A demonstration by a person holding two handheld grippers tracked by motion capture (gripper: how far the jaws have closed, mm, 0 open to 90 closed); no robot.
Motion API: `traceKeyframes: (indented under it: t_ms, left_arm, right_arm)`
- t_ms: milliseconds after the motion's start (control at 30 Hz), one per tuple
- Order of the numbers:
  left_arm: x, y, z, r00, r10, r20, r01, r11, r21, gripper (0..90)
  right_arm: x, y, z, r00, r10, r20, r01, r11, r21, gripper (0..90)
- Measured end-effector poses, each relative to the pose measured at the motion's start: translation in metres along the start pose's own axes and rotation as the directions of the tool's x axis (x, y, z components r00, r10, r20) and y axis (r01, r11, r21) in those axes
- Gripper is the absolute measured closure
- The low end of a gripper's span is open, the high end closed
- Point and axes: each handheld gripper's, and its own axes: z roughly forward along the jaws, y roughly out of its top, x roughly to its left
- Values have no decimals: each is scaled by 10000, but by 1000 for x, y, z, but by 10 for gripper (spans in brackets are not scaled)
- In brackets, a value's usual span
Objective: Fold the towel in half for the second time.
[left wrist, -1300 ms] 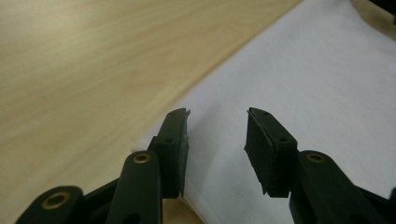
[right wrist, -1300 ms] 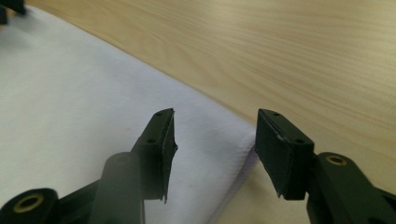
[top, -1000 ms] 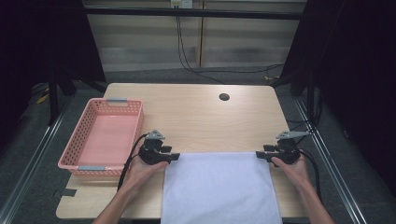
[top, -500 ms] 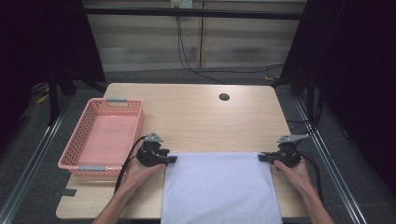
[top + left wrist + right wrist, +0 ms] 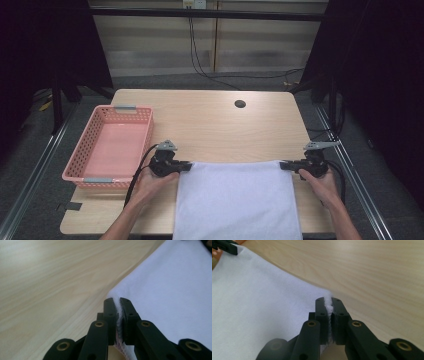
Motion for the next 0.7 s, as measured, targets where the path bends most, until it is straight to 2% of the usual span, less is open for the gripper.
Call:
traceKeyframes:
  t_ms: [133,200,300,400,467,500,567,633,700]
  left_arm:
    - [-8,10,-16,9998,55,194,-43,9979,-644,845]
    - [-10,15,-25,9996,-47,277,73,9955,-948,843]
    - [-12,24,-42,9996,237,144,-217,9918,-1263,843]
    - [-9,37,-56,9990,420,-151,-436,9905,-1301,843]
    - [-7,44,-63,9991,396,-140,-412,9882,-1476,843]
    - [-7,50,-66,9985,483,-261,-518,9861,-1576,843]
    - [-4,56,-69,9994,234,-270,-277,9845,-1734,843]
    - [1,63,-69,9976,299,-621,-399,9854,-1654,843]
    - [10,70,-71,9979,49,-646,-169,9823,-1868,842]
  right_arm:
    - [4,10,-12,9998,-197,-66,194,9989,-420,859]
    - [6,15,-17,9994,-326,-124,316,9971,-696,859]
    - [10,24,-29,9990,-442,-94,425,9899,-1355,859]
    - [14,35,-38,9983,-514,-256,457,9808,-1895,859]
    - [16,43,-42,9979,-583,-288,508,9752,-2153,860]
    - [17,46,-43,9978,-576,-326,487,9728,-2263,860]
    - [17,55,-43,9977,-637,-216,566,9687,-2419,859]
    - [17,66,-44,9975,-691,-148,626,9616,-2674,859]
    - [16,76,-44,9979,-635,-96,580,9554,-2896,860]
